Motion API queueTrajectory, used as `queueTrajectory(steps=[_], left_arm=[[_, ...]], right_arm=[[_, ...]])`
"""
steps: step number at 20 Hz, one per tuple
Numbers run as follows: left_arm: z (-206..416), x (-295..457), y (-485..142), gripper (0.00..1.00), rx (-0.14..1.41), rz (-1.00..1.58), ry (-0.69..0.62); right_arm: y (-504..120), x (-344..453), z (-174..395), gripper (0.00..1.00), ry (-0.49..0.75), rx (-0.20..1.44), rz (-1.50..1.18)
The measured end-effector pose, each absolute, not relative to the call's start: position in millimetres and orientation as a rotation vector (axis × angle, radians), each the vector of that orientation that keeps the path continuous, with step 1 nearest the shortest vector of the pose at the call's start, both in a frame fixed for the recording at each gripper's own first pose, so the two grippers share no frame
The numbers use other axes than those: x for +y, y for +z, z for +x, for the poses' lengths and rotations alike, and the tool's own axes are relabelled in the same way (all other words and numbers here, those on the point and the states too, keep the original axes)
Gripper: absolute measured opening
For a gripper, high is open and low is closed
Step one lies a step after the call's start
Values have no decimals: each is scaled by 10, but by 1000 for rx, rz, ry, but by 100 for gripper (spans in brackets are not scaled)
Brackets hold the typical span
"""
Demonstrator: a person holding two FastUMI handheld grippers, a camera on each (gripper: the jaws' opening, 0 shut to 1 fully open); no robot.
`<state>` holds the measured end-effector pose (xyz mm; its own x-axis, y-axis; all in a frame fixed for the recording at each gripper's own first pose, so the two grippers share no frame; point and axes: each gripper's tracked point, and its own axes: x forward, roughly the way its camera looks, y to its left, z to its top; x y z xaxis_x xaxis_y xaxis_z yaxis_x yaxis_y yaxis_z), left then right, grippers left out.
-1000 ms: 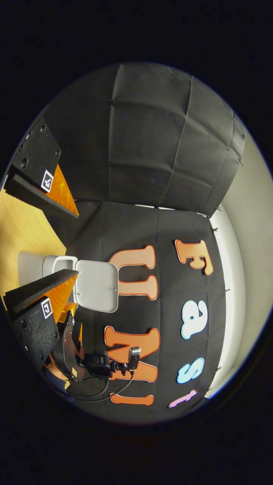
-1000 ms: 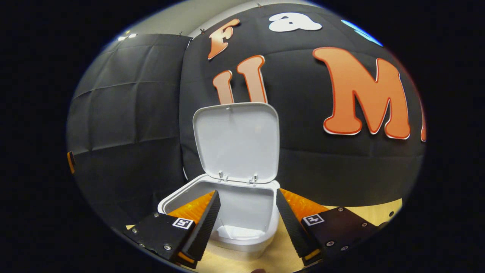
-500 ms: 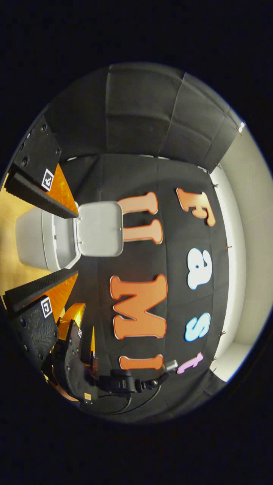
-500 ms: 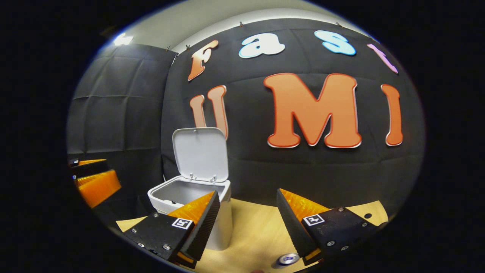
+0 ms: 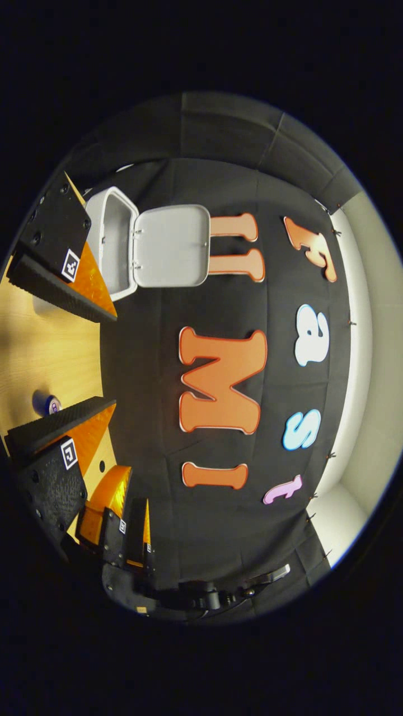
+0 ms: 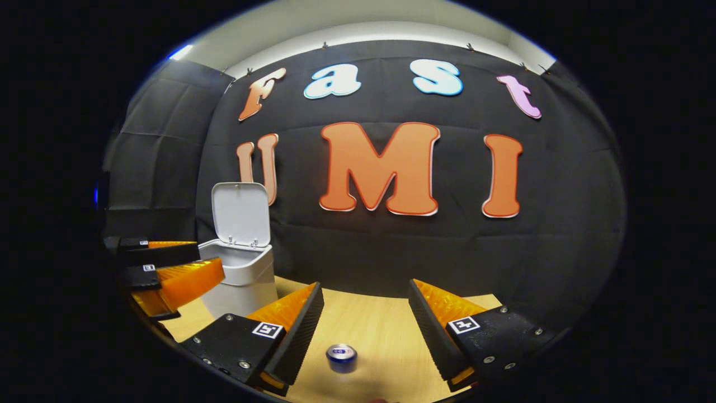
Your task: Press the lid of the desktop garbage bin to open it, pick up the crumpled paper on the desktop and throw it into the bin, then pick up the pop can on the desktop and drop it into the bin, and finally close the garbage bin lid.
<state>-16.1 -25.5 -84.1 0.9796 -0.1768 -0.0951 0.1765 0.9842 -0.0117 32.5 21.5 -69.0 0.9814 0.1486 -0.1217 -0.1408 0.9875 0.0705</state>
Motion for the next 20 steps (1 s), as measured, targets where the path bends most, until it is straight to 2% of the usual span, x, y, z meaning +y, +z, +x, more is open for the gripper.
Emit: queueTrajectory(steps=[4,6,11,16,20], left_arm=[[-100,-629,-1347,88,179,4,-248],[-68,-818,-1649,93,239,8,-275],[-49,-1109,-2467,94,392,53,-324],[199,-1226,-3386,96,572,110,-329],[262,-1190,-3824,96,667,132,-304]], right_arm=[[-828,-140,220,94,78,165,82],[-852,-271,183,94,58,168,75],[-974,-502,120,94,23,202,63],[-1051,-733,90,94,-20,233,49],[-1078,-898,71,94,-56,247,44]])
